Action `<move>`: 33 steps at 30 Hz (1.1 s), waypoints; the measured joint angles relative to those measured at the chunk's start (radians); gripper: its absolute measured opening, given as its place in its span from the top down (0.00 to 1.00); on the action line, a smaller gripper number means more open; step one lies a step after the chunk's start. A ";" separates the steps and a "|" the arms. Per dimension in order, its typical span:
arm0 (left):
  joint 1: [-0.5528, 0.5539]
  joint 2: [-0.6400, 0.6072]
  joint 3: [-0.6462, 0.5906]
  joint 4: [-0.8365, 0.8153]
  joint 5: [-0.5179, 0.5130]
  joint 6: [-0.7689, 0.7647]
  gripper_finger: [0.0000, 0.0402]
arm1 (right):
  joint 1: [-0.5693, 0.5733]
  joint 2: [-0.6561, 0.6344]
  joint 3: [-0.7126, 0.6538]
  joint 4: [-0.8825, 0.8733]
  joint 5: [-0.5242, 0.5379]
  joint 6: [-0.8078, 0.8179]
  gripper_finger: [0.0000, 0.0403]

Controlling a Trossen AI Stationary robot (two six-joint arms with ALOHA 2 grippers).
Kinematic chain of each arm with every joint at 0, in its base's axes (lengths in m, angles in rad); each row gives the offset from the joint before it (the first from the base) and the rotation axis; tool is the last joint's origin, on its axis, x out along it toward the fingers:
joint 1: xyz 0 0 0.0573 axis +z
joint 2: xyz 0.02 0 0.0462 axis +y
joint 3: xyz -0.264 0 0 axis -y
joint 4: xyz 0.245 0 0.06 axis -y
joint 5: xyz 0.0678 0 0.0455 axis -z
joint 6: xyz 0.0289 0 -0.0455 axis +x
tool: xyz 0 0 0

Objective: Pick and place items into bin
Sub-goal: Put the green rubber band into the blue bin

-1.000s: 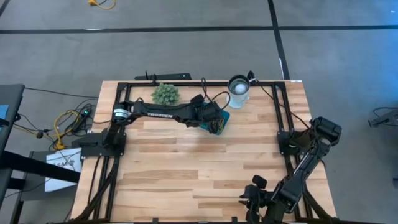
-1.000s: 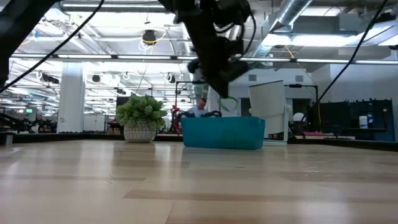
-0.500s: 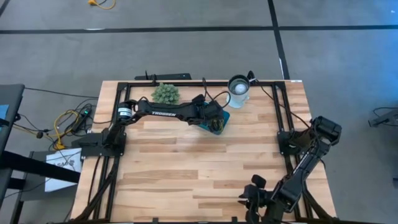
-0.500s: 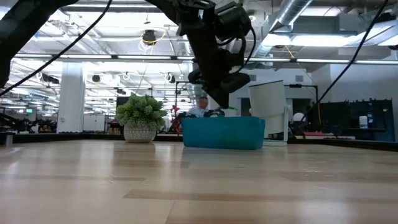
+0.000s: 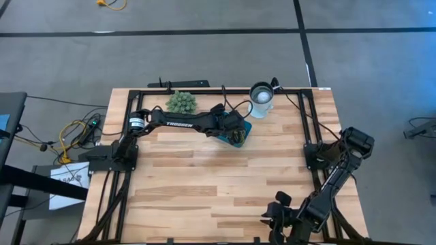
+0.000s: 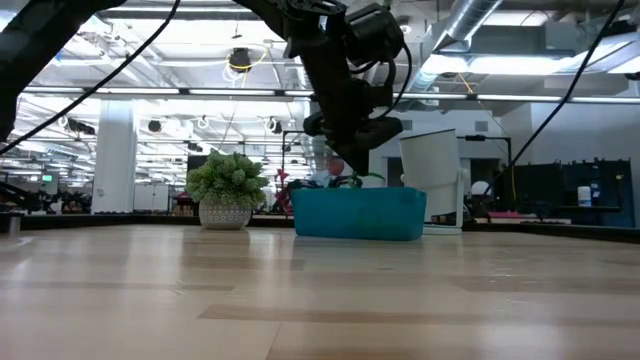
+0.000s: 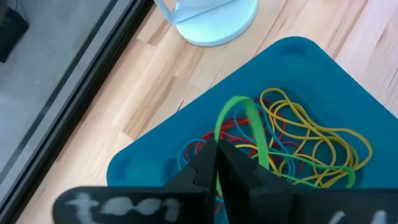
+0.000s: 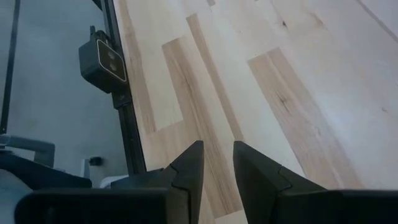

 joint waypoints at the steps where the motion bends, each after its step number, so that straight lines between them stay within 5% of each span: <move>1: 0.000 0.000 0.000 -0.001 0.000 0.000 1.00 | 0.000 0.000 0.000 0.000 0.000 0.000 0.80; 19: -0.005 0.002 0.000 0.023 0.067 0.014 1.00 | 0.000 0.000 0.000 0.015 0.000 0.000 0.80; 33: -0.008 0.137 -0.001 0.133 0.082 0.013 1.00 | 0.009 0.000 0.000 0.027 -0.002 -0.001 0.80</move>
